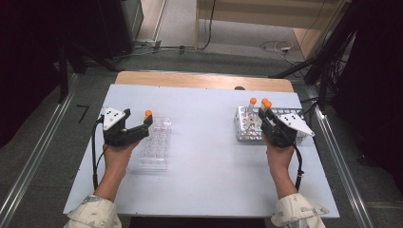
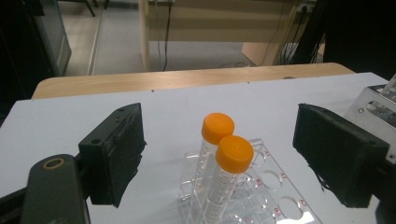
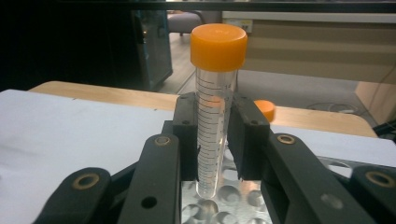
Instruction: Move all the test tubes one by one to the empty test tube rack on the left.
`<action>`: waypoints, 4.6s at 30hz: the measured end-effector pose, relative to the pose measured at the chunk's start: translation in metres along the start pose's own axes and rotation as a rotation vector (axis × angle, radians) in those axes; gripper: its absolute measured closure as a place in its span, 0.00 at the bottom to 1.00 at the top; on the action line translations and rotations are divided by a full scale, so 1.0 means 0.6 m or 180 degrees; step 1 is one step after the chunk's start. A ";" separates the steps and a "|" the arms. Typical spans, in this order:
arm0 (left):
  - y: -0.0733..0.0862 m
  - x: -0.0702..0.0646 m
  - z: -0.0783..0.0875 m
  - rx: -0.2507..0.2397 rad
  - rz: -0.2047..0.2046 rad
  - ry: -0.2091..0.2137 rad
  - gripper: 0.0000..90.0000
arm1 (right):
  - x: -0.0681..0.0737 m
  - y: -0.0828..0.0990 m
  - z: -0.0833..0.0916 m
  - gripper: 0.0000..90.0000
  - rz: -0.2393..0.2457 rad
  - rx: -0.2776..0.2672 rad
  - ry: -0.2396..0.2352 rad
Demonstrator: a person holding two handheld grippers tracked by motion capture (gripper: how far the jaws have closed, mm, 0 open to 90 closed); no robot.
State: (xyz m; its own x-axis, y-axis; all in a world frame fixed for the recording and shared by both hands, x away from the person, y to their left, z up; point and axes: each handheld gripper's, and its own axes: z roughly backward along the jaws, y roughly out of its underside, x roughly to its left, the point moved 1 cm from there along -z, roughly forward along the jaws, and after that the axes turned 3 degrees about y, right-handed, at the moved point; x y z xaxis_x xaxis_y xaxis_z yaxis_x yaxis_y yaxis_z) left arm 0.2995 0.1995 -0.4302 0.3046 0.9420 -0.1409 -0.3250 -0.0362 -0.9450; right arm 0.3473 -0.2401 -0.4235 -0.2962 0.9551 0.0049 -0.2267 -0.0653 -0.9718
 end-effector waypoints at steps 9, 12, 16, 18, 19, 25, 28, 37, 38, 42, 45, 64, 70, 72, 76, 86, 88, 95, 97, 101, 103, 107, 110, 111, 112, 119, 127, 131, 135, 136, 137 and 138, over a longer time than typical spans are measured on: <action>-0.006 -0.021 0.003 -0.0022 -0.0063 0.0116 0.19 | 0.060 0.003 0.004 0.80 0.0113 0.0112 -0.0399; -0.006 -0.034 0.002 -0.0012 -0.0115 0.0177 0.19 | 0.080 0.007 0.003 0.80 0.0172 0.0185 -0.0529; -0.005 -0.057 -0.001 0.0017 -0.0193 0.0303 0.17 | 0.105 0.012 0.004 0.80 0.0237 0.0258 -0.0688; -0.004 -0.070 -0.003 0.0054 -0.0230 0.0374 0.15 | 0.117 0.014 0.005 0.80 0.0266 0.0302 -0.0763; -0.003 -0.076 -0.004 0.0071 -0.0247 0.0403 0.15 | 0.123 0.015 0.005 0.80 0.0291 0.0317 -0.0802; 0.002 -0.111 -0.010 0.0152 -0.0276 0.0636 0.12 | 0.156 0.024 0.006 0.80 0.0412 0.0442 -0.1015; 0.003 -0.131 -0.010 0.0169 -0.0342 0.0732 0.11 | 0.173 0.029 0.007 0.80 0.0477 0.0506 -0.1119; 0.012 -0.182 -0.012 0.0203 -0.0484 0.0937 0.12 | 0.216 0.047 0.010 0.80 0.0542 0.0624 -0.1356; 0.012 -0.185 -0.013 0.0215 -0.0492 0.0959 0.12 | 0.219 0.048 0.011 0.80 0.0558 0.0617 -0.1380; 0.014 -0.192 -0.014 0.0218 -0.0500 0.0991 0.12 | 0.230 0.050 0.014 0.80 0.0558 0.0639 -0.1461; 0.015 -0.198 -0.015 0.0212 -0.0488 0.1021 0.12 | 0.239 0.053 0.016 0.80 0.0576 0.0653 -0.1530; 0.023 -0.215 -0.012 0.0174 -0.0483 0.1291 0.52 | 0.261 0.055 0.026 0.80 0.0506 0.0701 -0.1769; 0.024 -0.217 -0.013 0.0193 -0.0477 0.1273 0.63 | 0.260 0.054 0.026 0.80 0.0481 0.0708 -0.1783; 0.025 -0.217 -0.013 0.0198 -0.0493 0.1271 0.67 | 0.259 0.054 0.026 0.80 0.0470 0.0717 -0.1789; 0.025 -0.218 -0.012 0.0190 -0.0514 0.1239 0.75 | 0.259 0.054 0.026 0.80 0.0446 0.0714 -0.1797; 0.025 -0.218 -0.012 0.0183 -0.0509 0.1251 0.77 | 0.259 0.054 0.026 0.76 0.0448 0.0706 -0.1808; 0.023 -0.216 -0.011 0.0180 -0.0501 0.1254 0.77 | 0.259 0.053 0.025 0.61 0.0446 0.0715 -0.1840; 0.014 -0.201 -0.003 0.0136 -0.0465 0.1207 0.78 | 0.253 0.055 0.017 0.31 0.0456 0.0817 -0.1703; 0.009 -0.192 0.001 0.0104 -0.0433 0.1172 0.78 | 0.249 0.056 0.015 0.29 0.0442 0.0840 -0.1673; -0.001 -0.166 0.006 0.0071 -0.0330 0.1100 0.78 | 0.243 0.056 0.013 0.29 0.0444 0.0836 -0.1623; -0.005 -0.155 0.009 0.0049 -0.0309 0.1048 0.78 | 0.241 0.056 0.013 0.29 0.0448 0.0838 -0.1608; -0.015 -0.131 0.016 -0.0008 -0.0253 0.0936 0.78 | 0.240 0.057 0.013 0.29 0.0474 0.0852 -0.1581; -0.023 -0.114 0.023 -0.0047 -0.0236 0.0857 0.78 | 0.240 0.058 0.013 0.28 0.0472 0.0850 -0.1578; -0.026 -0.108 0.025 -0.0051 -0.0242 0.0825 0.78 | 0.239 0.058 0.013 0.28 0.0471 0.0847 -0.1577; -0.028 -0.102 0.027 -0.0067 -0.0237 0.0790 0.78 | 0.239 0.058 0.013 0.28 0.0464 0.0847 -0.1575; -0.040 -0.060 0.042 -0.0154 -0.0138 0.0586 0.78 | 0.236 0.057 0.013 0.28 0.0461 0.0848 -0.1562; -0.035 -0.028 0.041 -0.0189 -0.0132 0.0299 0.78 | 0.238 0.058 0.013 0.29 0.0476 0.0843 -0.1576; -0.030 -0.026 0.037 -0.0208 -0.0160 0.0229 0.78 | 0.240 0.060 0.013 0.29 0.0486 0.0856 -0.1580; -0.028 -0.024 0.035 -0.0200 -0.0197 0.0184 0.77 | 0.240 0.059 0.013 0.29 0.0487 0.0845 -0.1580; -0.027 -0.025 0.034 -0.0203 -0.0196 0.0177 0.78 | 0.240 0.059 0.014 0.29 0.0486 0.0843 -0.1582; -0.026 -0.024 0.033 -0.0190 -0.0205 0.0167 0.77 | 0.240 0.059 0.014 0.29 0.0489 0.0843 -0.1582; -0.024 -0.025 0.031 -0.0184 -0.0202 0.0165 0.77 | 0.240 0.059 0.014 0.29 0.0487 0.0845 -0.1583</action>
State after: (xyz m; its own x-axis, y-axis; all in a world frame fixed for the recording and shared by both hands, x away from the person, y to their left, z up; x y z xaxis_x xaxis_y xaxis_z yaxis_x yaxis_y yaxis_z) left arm 0.2828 0.1923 -0.4089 0.3693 0.9245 -0.0939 -0.2517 0.0023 -0.9678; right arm 0.2890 -0.1073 -0.4555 -0.7293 0.6829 0.0416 -0.3528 -0.3233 -0.8781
